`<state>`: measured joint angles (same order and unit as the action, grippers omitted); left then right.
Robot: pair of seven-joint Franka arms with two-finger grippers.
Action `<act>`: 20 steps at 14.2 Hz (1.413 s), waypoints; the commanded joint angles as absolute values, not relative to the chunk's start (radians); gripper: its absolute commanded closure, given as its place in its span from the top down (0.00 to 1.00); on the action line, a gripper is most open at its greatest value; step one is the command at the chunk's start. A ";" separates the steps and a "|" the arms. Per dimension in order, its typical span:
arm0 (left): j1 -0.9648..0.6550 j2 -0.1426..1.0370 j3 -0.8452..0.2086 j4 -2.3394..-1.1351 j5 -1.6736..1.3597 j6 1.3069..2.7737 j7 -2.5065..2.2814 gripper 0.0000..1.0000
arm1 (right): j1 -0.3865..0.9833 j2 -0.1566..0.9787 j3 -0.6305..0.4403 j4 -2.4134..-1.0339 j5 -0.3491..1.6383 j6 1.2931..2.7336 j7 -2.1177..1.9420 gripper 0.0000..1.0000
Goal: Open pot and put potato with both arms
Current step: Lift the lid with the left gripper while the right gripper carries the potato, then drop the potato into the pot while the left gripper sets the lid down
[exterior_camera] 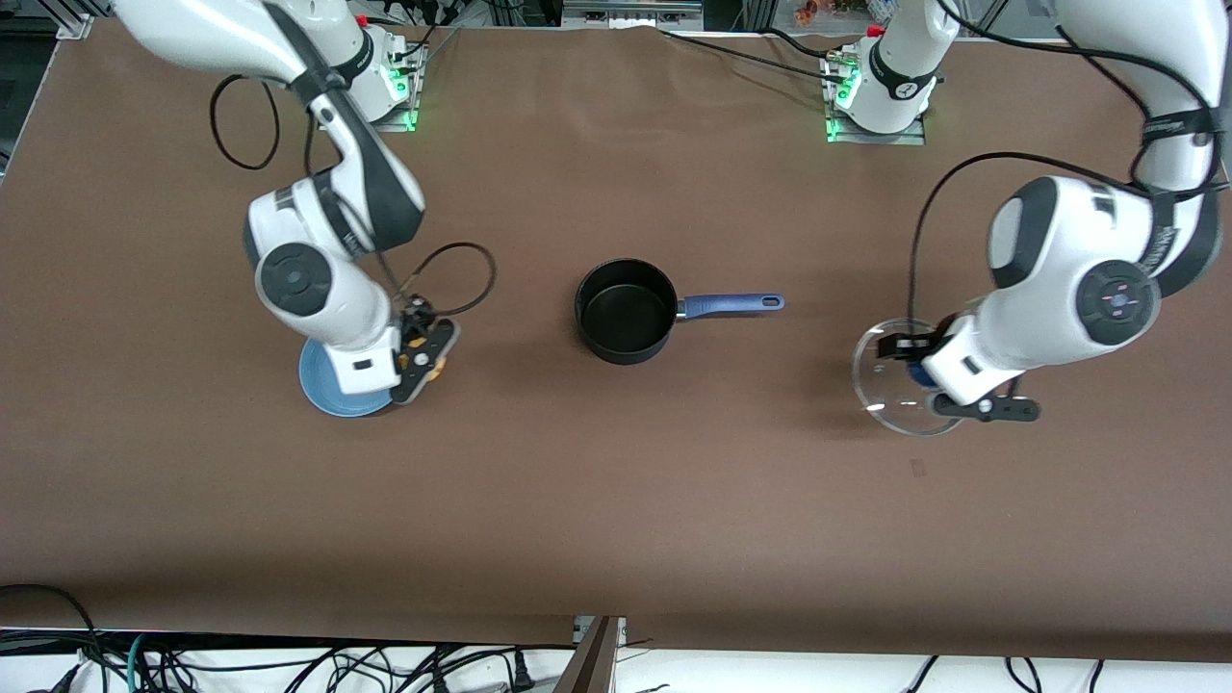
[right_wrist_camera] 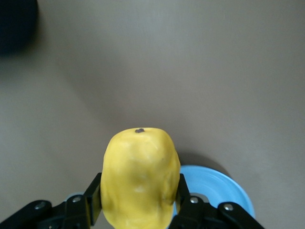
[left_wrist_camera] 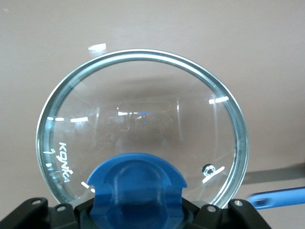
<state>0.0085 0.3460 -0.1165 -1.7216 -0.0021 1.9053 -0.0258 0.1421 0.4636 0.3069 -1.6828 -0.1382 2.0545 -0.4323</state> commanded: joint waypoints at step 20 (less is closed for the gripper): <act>0.296 0.574 -0.126 -1.815 0.244 2.200 0.341 0.99 | 0.595 0.755 0.305 -1.393 -0.144 2.109 0.718 0.15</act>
<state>0.2863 0.5573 -0.1176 -1.8734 0.2034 2.2304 0.3263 0.5682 0.7133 0.3120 -1.4553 -0.1375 2.1143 0.6678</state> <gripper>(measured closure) 0.740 0.379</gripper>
